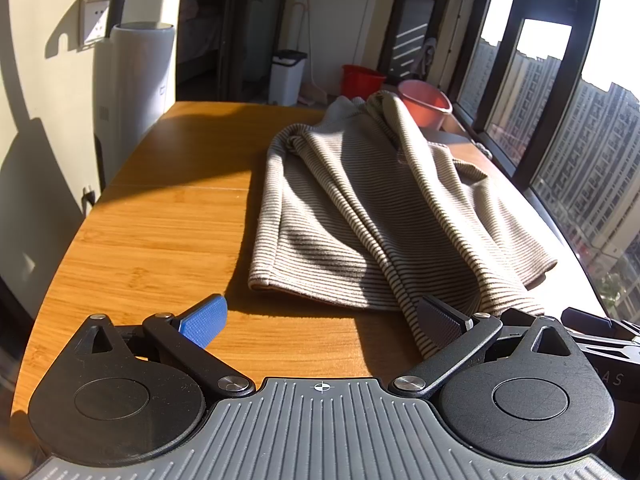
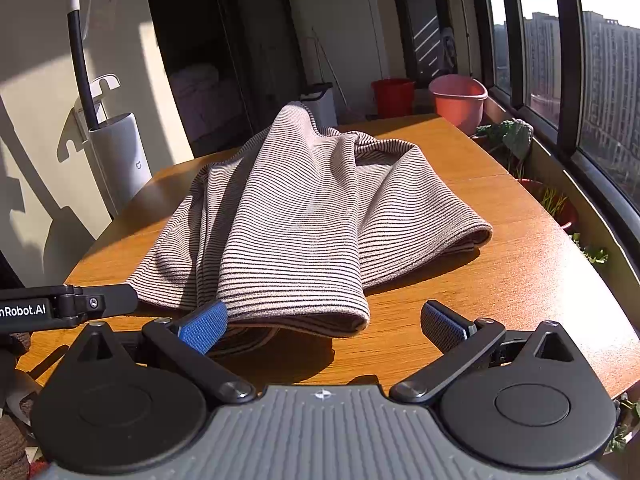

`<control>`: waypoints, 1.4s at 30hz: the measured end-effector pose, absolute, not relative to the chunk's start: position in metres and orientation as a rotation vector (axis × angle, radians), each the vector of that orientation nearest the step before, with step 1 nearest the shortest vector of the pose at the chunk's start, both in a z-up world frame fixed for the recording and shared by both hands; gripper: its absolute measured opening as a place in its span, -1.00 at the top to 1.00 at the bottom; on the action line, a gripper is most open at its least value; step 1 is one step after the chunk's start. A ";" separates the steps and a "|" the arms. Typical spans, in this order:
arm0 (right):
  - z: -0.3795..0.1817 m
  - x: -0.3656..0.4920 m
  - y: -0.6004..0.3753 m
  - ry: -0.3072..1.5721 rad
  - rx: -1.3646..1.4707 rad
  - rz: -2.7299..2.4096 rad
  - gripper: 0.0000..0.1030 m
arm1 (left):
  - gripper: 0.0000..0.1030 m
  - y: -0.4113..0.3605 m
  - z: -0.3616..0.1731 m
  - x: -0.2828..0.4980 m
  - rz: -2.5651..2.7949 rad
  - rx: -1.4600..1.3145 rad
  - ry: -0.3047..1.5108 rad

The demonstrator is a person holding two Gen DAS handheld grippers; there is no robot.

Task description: Fold clothes

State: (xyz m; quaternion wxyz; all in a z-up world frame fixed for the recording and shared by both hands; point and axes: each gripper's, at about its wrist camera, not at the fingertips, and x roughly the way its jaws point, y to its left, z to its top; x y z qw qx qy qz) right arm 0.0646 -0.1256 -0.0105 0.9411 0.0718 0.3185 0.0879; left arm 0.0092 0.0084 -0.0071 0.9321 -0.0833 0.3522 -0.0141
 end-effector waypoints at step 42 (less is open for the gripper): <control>-0.031 0.275 -0.138 0.705 0.363 0.227 -1.00 | -1.00 0.004 -0.044 0.175 -0.187 -0.090 0.749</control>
